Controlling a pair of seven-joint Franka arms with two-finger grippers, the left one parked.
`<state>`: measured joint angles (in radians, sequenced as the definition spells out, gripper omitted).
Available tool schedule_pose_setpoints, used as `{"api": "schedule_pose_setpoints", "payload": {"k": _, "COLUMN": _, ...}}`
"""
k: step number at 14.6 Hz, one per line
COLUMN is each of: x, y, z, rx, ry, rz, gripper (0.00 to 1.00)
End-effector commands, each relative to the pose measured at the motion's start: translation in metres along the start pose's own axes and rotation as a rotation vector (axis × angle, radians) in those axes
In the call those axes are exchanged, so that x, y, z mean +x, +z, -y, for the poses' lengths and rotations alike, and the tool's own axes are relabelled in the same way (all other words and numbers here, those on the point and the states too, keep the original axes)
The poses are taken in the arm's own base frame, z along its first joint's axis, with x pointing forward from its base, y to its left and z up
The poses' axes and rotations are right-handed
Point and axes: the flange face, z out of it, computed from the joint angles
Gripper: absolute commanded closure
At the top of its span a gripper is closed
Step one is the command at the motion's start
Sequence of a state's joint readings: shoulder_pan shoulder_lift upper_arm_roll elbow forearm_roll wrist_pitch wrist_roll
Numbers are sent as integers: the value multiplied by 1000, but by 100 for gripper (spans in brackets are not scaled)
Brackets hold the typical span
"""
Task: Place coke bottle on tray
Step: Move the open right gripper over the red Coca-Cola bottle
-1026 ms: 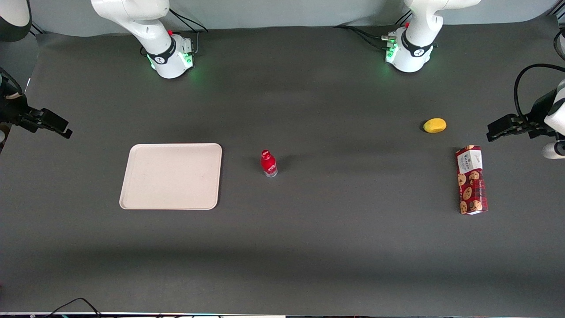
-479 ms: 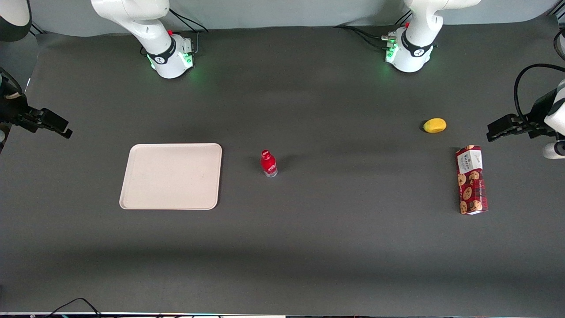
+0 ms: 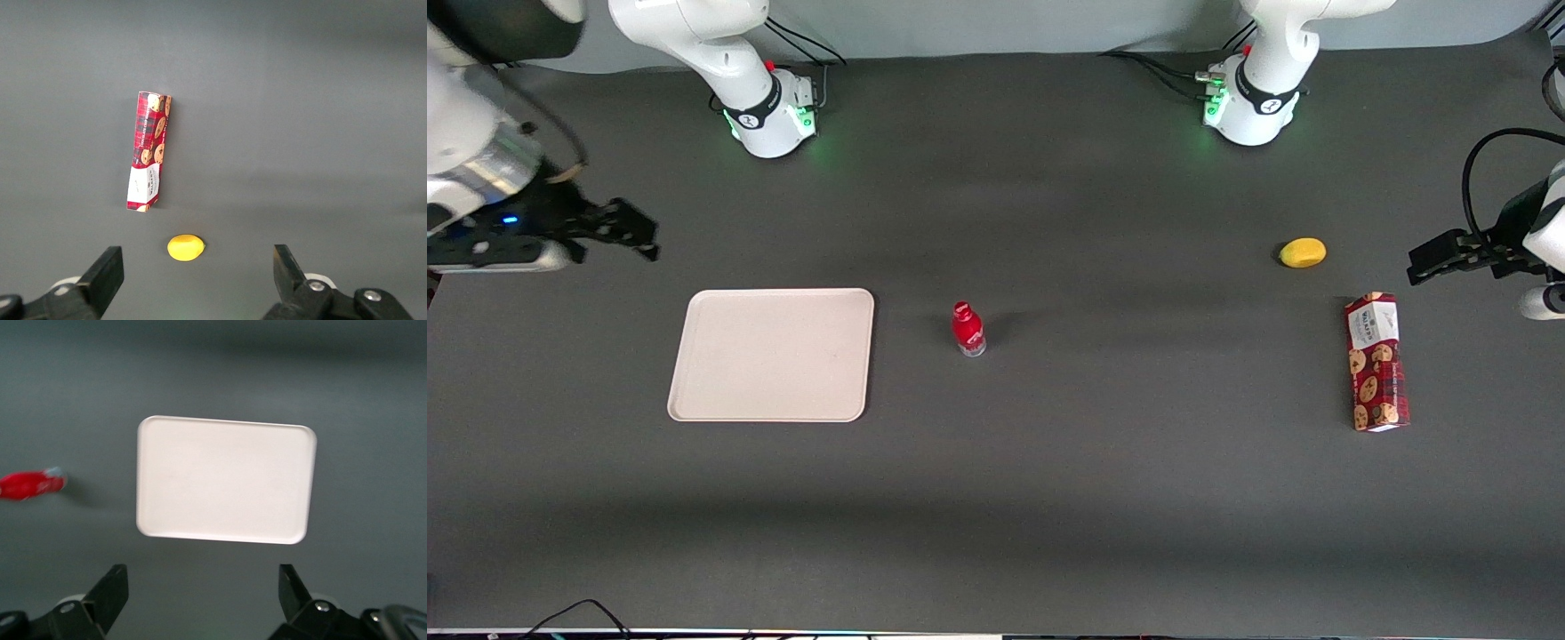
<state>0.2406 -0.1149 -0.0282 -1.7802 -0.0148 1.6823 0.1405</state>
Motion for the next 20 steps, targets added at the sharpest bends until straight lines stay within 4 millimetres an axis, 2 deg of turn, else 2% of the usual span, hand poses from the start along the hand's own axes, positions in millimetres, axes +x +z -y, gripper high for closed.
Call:
{"api": "schedule_pose_setpoints", "payload": {"k": 1, "x": -14, "y": -7, "z": 62, "rx": 49, "ry": -78, "rz": 16, "gripper": 0}}
{"api": "schedule_pose_setpoints", "payload": {"k": 3, "x": -26, "y": -6, "z": 118, "rx": 51, "ry": -74, "rz": 21, "gripper": 0}}
{"api": "schedule_pose_setpoints", "payload": {"k": 7, "x": -34, "y": 15, "z": 240, "rx": 33, "ry": -43, "rz": 45, "gripper": 0}}
{"api": "schedule_pose_setpoints", "payload": {"k": 9, "x": -28, "y": 30, "z": 284, "rx": 25, "ry": 5, "rz": 48, "gripper": 0}}
{"api": "schedule_pose_setpoints", "payload": {"k": 12, "x": -3, "y": 75, "z": 314, "rx": 22, "ry": 2, "rz": 50, "gripper": 0}}
{"api": "schedule_pose_setpoints", "payload": {"k": 14, "x": 8, "y": 113, "z": 333, "rx": 36, "ry": -15, "rz": 27, "gripper": 0}}
{"api": "schedule_pose_setpoints", "payload": {"k": 18, "x": 24, "y": 192, "z": 345, "rx": 14, "ry": -21, "rz": 50, "gripper": 0}}
{"api": "schedule_pose_setpoints", "payload": {"k": 20, "x": 28, "y": 207, "z": 343, "rx": 30, "ry": -17, "rz": 22, "gripper": 0}}
